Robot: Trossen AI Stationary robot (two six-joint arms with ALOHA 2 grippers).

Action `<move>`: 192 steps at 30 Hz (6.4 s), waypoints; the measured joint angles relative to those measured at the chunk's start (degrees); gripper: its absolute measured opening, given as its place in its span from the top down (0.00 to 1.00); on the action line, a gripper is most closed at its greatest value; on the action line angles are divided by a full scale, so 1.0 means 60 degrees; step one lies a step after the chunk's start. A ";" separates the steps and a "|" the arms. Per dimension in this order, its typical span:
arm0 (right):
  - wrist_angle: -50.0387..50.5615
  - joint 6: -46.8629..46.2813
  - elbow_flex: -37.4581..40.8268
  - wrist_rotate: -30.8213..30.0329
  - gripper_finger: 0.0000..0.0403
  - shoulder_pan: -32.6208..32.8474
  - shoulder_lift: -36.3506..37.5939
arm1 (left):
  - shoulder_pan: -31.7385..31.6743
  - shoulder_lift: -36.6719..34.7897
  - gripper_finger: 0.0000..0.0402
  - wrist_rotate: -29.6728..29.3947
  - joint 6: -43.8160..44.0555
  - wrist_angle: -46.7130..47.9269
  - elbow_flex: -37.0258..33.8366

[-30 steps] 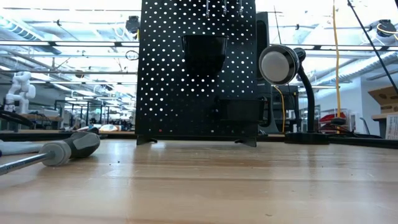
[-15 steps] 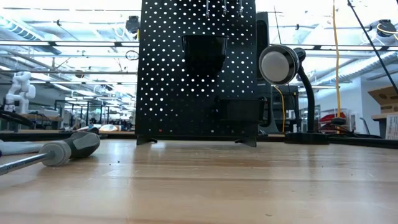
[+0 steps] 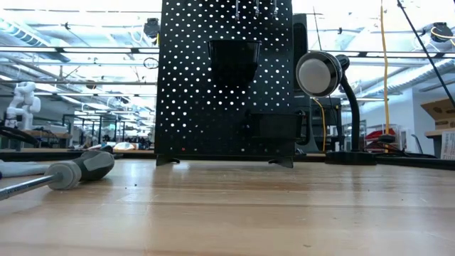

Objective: Hang tools onto peg board
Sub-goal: Hang the black pliers on the black pegboard

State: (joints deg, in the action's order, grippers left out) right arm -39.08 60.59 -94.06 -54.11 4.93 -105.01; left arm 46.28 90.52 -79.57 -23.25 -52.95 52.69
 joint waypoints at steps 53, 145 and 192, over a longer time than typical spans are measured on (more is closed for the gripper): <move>0.4568 -0.0651 -0.2401 0.1049 0.63 0.1218 0.0104 | -0.0004 -0.1133 0.97 -0.0208 -0.1394 -0.1183 0.0151; 0.3259 0.3021 -0.2401 -0.0807 0.63 0.4714 0.0772 | -0.7835 -0.0962 0.45 0.8155 0.7964 2.2415 1.3031; 0.3271 0.3050 -0.2401 -0.1056 0.63 0.5009 0.0772 | -0.8856 0.0027 0.91 1.0852 0.6150 2.1366 1.3030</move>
State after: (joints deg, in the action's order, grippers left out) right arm -19.45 78.89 -108.47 -60.45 34.98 -100.38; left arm -6.86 90.68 -14.46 13.66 75.25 130.87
